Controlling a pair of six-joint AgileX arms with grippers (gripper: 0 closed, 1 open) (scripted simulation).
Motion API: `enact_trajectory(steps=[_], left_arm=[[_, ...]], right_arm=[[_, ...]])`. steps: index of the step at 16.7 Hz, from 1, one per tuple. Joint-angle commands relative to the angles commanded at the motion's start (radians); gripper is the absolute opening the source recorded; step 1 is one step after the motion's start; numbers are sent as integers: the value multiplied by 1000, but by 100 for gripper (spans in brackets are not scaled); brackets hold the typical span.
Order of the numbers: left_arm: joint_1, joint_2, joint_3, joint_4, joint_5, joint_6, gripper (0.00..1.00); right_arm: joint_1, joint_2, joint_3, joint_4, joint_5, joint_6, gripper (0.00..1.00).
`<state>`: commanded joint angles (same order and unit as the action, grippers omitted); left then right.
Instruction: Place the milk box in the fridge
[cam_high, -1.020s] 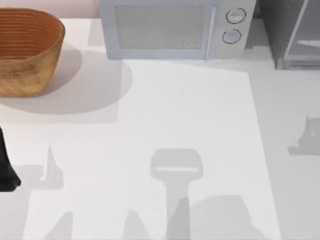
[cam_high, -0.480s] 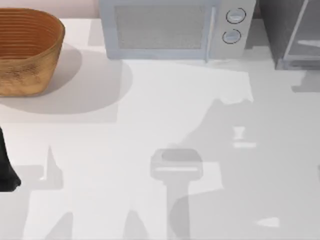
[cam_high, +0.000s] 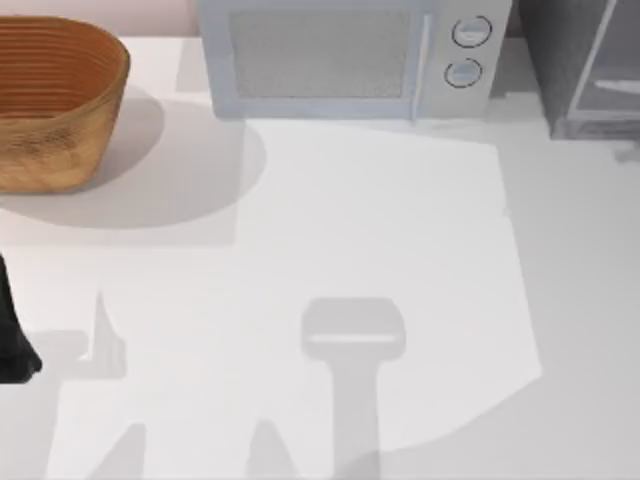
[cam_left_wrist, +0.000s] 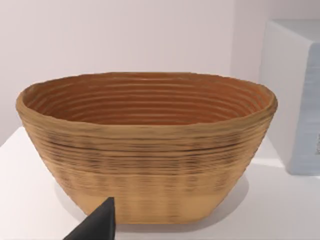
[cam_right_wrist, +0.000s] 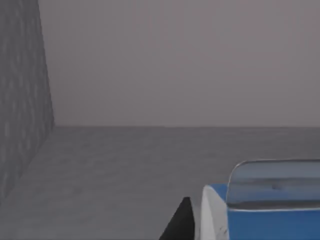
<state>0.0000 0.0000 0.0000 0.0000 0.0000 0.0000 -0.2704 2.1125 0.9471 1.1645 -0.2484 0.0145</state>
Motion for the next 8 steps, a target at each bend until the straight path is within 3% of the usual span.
enact_trajectory(steps=[8], left_arm=[[0,0,0,0,0,0,100]], right_arm=[[-3,61,27,32,-7,3,0]])
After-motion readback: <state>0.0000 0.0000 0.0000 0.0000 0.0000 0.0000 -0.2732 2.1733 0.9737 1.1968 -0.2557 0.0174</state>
